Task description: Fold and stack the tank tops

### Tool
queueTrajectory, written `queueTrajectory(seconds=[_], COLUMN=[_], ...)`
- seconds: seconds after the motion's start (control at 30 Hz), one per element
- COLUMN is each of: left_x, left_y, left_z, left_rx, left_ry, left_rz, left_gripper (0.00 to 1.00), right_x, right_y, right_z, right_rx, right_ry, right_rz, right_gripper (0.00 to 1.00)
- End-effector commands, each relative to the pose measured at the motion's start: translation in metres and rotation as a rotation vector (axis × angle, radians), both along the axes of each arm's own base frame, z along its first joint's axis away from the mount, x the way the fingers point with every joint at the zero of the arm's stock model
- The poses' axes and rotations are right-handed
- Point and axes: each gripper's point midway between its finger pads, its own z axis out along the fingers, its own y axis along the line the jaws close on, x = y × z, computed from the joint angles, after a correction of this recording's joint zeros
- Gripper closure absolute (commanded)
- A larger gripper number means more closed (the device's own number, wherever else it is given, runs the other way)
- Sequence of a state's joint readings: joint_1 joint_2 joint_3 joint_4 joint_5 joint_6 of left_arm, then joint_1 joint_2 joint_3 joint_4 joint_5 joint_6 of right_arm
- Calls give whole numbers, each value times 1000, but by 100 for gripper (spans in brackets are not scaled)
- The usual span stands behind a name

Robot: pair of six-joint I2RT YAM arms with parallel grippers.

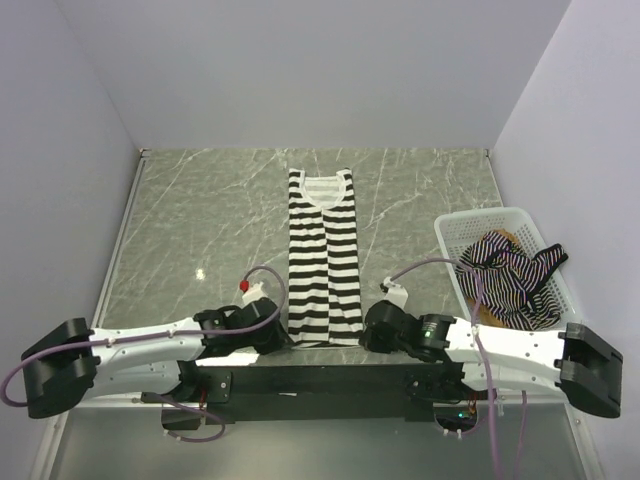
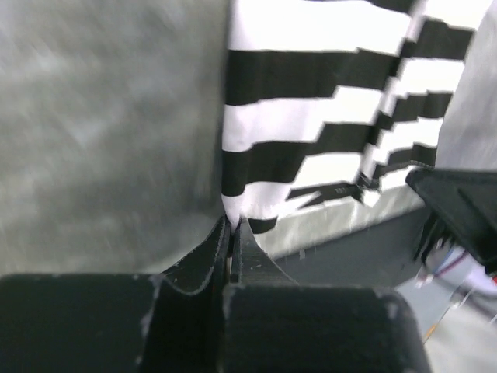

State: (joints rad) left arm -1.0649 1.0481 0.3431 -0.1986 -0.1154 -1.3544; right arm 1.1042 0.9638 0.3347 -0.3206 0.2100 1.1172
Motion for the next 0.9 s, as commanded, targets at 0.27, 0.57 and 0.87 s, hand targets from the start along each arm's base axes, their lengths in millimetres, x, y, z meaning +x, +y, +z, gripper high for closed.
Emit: queueTrajectory(seconds=[0.27,0.57,0.87], left_x=[24,123,223], left_y=[-11,-14,-17], left_z=[55,101,118], left_rx=[-9,-43,14], left_ry=[-152,-287,-340], left_rz=[-9,85,158], left_gripper=[100,100,100], right_x=[26,108,211], right_y=[12,26,30], right_z=[61,91,120], right_rx=[-62,-105,-115], right_ry=[-154,-264,-332], right_rz=[-18,-58,-118], right_gripper=[100,100,100])
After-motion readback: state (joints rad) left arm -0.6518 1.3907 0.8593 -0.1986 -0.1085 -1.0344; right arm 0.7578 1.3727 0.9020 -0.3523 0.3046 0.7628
